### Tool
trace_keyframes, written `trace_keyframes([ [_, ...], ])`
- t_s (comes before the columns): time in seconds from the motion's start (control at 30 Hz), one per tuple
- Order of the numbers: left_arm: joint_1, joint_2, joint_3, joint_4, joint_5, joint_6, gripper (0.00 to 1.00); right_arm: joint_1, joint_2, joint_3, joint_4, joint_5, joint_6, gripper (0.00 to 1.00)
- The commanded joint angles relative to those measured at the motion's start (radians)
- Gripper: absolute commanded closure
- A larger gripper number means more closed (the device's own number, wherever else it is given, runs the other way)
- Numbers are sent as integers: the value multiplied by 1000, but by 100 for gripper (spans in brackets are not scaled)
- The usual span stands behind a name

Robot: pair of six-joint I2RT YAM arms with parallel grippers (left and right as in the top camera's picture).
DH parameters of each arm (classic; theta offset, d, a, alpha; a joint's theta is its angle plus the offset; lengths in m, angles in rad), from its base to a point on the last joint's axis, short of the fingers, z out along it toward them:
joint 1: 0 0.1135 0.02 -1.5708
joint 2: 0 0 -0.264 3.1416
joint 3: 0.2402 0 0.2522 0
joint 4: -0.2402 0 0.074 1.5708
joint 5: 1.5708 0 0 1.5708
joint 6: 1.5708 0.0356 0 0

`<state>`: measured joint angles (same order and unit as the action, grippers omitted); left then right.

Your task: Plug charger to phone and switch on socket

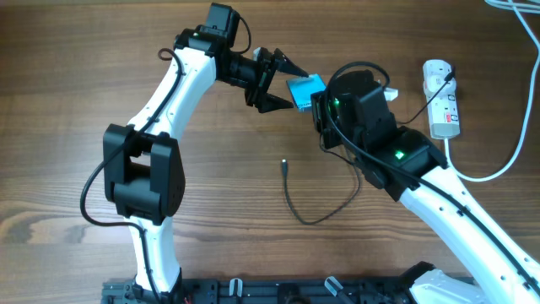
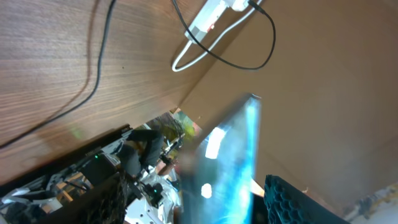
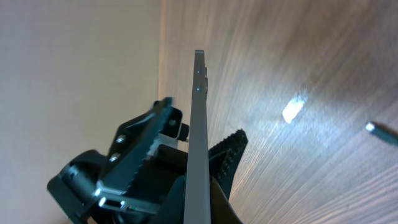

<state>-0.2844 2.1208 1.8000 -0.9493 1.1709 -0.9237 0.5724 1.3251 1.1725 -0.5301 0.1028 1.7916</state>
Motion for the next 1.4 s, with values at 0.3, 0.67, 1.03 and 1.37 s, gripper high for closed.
trace_keyframes([
  [0.3, -2, 0, -1, -3, 44, -9, 54, 2, 59, 18, 11, -7, 150, 96],
  [0.67, -2, 0, -1, -3, 45, -9, 53, 2, 59, 18, 51, -8, 150, 96],
  [1.03, -2, 0, -1, -3, 45, -35, 72, 3, 59, 18, 75, -19, 150, 96],
  [1.37, -2, 0, -1, -3, 44, -35, 96, 3, 59, 18, 79, -37, 77, 68],
])
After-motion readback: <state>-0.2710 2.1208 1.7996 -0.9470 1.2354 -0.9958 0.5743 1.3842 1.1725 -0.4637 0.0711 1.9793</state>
